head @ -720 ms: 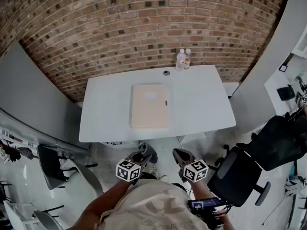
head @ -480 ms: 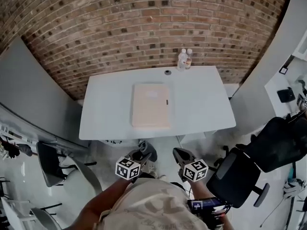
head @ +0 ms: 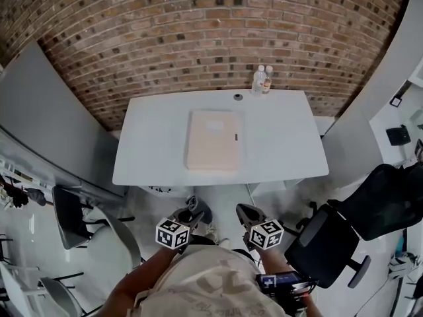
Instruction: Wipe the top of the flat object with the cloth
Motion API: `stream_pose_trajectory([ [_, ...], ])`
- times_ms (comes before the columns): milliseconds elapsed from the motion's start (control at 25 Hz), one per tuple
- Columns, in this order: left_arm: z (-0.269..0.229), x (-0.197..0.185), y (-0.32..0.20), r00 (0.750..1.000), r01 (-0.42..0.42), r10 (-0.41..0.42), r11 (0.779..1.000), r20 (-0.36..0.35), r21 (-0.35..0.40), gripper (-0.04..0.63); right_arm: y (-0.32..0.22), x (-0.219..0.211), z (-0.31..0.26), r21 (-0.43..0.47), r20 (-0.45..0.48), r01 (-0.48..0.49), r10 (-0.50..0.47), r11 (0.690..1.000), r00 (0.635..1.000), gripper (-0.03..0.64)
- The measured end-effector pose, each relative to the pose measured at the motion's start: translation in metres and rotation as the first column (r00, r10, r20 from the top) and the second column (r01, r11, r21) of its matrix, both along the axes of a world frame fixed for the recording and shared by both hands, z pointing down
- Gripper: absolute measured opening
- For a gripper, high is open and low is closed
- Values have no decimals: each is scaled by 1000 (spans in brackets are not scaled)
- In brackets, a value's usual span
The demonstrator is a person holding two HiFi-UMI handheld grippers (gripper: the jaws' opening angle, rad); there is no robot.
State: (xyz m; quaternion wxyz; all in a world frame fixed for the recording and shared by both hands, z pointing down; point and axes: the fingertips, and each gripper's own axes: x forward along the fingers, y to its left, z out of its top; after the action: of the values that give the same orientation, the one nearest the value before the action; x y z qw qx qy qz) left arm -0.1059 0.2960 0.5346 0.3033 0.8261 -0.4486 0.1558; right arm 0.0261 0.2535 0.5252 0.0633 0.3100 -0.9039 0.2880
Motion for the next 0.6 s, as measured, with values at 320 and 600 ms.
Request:
stream_pose_trajectory([
  [320, 2, -1, -2, 1000, 8, -8, 1000, -13, 5, 110, -1, 8, 2, -16, -4, -38, 38, 999, 999, 21],
  [600, 11, 11, -48, 999, -11, 12, 1000, -38, 18, 110, -25, 28, 11, -26, -42, -88, 87, 996, 995, 21],
])
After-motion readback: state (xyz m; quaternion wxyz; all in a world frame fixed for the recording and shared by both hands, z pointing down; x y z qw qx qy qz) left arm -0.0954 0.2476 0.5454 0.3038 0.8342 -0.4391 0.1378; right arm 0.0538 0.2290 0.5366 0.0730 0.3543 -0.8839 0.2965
